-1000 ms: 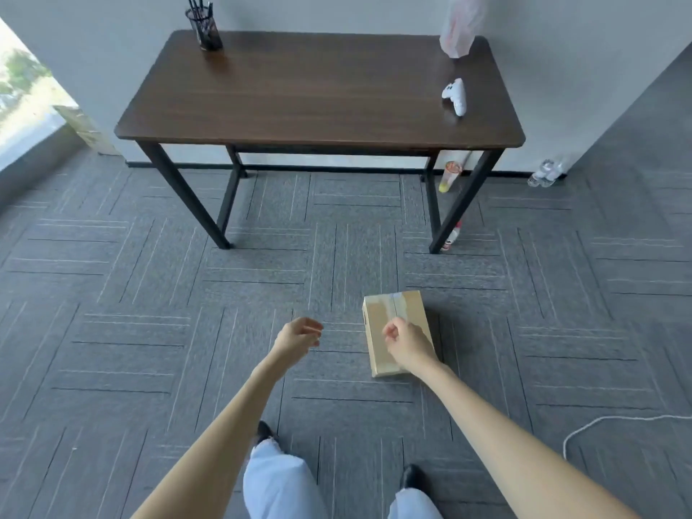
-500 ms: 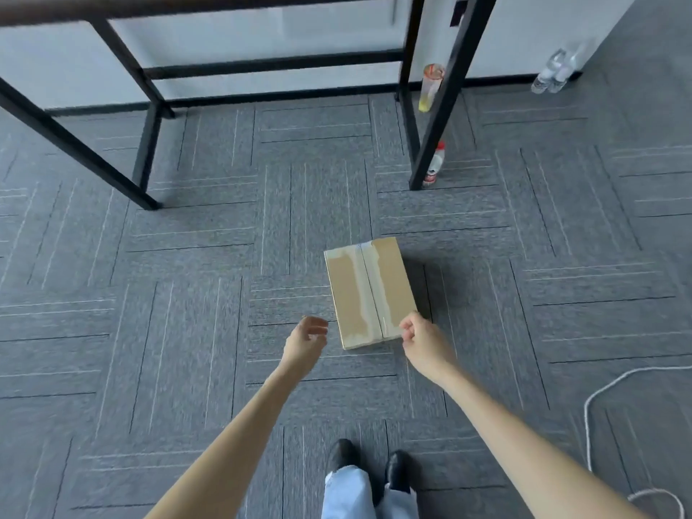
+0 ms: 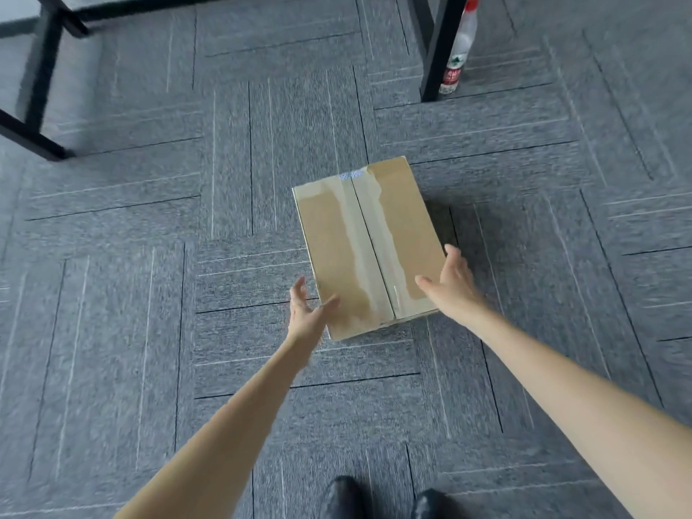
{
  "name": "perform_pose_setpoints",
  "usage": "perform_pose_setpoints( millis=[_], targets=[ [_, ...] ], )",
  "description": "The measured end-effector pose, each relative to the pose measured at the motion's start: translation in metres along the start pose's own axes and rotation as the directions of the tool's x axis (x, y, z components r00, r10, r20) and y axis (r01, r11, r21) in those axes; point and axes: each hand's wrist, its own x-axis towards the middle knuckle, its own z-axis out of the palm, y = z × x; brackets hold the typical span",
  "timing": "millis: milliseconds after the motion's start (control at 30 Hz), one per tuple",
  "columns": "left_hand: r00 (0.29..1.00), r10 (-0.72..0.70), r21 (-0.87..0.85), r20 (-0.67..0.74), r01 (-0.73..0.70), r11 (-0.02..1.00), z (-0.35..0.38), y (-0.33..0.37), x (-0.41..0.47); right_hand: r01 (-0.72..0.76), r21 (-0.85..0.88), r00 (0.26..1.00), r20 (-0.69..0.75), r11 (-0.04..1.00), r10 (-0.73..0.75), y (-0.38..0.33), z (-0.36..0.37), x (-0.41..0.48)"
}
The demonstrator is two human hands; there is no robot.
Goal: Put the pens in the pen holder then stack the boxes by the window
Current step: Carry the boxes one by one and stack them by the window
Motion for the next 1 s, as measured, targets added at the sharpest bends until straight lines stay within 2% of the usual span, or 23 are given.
perform_pose_setpoints(
  millis=[67, 133, 333, 500, 733, 1000],
  targets=[
    [1.000, 0.016, -0.070, 0.011, -0.015, 0.997, 0.007, -0.003, 0.020, -0.046, 0.166, 0.999, 0.010, 0.985, 0.045, 0.004, 0.006, 0.016],
    [0.999, 0.040, -0.145, 0.009, -0.038, 0.989, 0.015, -0.009, 0.036, -0.051, 0.238, 0.999, 0.000, 0.970, 0.052, 0.010, 0.011, 0.028],
    [0.992, 0.063, -0.108, -0.110, -0.075, 0.991, 0.036, -0.017, 0.040, -0.066, 0.311, 0.997, -0.020, 0.948, 0.075, 0.020, 0.021, 0.037],
    [0.994, 0.059, -0.111, -0.090, -0.069, 0.991, 0.023, -0.003, 0.027, -0.049, 0.273, 0.996, -0.059, 0.961, 0.068, 0.005, 0.014, 0.018],
    [0.995, 0.096, -0.023, -0.038, -0.096, 0.995, -0.023, 0.065, -0.044, -0.035, 0.412, 0.993, -0.088, 0.910, 0.078, -0.042, -0.030, -0.055],
    [0.985, 0.156, 0.059, -0.071, -0.152, 0.987, -0.083, 0.164, -0.169, 0.018, 0.409, 0.991, -0.126, 0.912, 0.037, -0.135, -0.121, -0.166]
  ],
)
